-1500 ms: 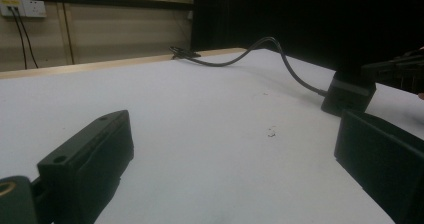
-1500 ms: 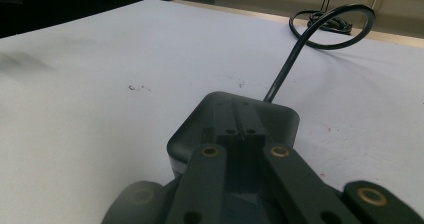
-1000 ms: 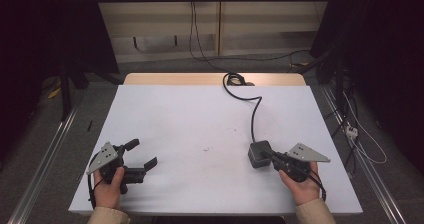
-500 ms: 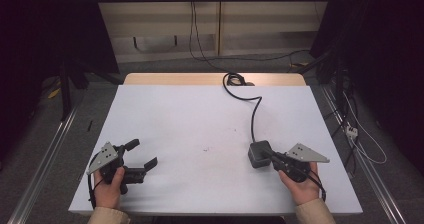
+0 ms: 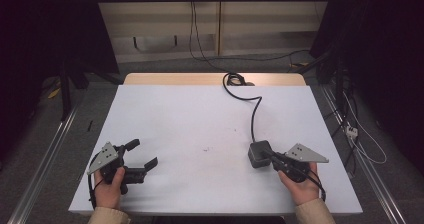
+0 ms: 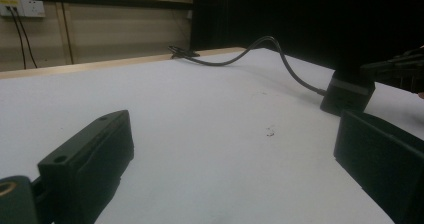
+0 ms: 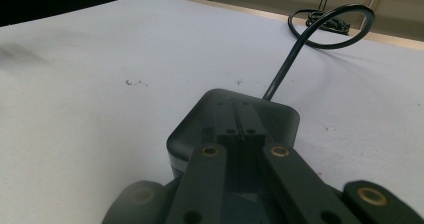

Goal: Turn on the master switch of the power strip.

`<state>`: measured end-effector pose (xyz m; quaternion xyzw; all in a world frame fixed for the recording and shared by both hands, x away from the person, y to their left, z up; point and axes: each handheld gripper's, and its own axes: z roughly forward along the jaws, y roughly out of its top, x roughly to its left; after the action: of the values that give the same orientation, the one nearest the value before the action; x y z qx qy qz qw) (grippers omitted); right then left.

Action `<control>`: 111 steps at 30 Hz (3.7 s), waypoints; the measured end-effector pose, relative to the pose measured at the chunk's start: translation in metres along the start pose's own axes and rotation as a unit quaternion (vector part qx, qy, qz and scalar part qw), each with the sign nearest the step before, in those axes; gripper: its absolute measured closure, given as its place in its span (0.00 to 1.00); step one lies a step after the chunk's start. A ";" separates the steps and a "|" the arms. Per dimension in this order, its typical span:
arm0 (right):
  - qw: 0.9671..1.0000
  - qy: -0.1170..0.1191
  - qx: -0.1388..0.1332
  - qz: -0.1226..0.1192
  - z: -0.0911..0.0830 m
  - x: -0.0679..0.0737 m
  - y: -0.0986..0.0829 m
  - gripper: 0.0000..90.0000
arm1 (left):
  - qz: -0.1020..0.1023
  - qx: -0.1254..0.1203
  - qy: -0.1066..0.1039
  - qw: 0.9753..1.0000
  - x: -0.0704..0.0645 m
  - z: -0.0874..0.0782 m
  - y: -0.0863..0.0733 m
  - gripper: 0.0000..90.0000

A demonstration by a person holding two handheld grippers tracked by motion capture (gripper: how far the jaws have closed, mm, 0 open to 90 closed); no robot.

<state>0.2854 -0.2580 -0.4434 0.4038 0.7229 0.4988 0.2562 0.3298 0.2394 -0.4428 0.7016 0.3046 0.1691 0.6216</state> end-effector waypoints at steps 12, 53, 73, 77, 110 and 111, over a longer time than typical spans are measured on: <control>1.000 0.001 -0.001 0.002 0.000 0.000 0.000 1.00 | 0.001 -0.002 0.001 1.000 0.001 -0.001 0.000 0.02; 1.000 0.007 -0.003 0.008 0.000 -0.002 0.002 1.00 | 0.001 -0.002 0.002 1.000 0.002 -0.002 0.000 0.02; 0.999 0.013 -0.012 0.028 0.001 -0.001 0.005 0.94 | 0.001 -0.002 0.002 1.000 0.002 -0.003 0.000 0.02; 0.999 0.017 -0.014 0.033 0.001 -0.001 0.005 0.93 | 0.002 -0.002 0.002 1.000 0.001 -0.003 0.000 0.02; 0.997 0.015 -0.033 0.062 -0.002 -0.005 0.009 0.31 | 0.005 0.000 0.002 1.000 0.002 -0.002 0.001 0.02; 0.997 0.016 -0.033 0.062 -0.002 -0.005 0.008 0.29 | 0.006 0.000 0.001 1.000 0.002 -0.003 0.001 0.02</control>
<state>0.2895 -0.2616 -0.4351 0.4307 0.6837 0.5438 0.2265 0.3297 0.2426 -0.4418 0.7033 0.3012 0.1740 0.6200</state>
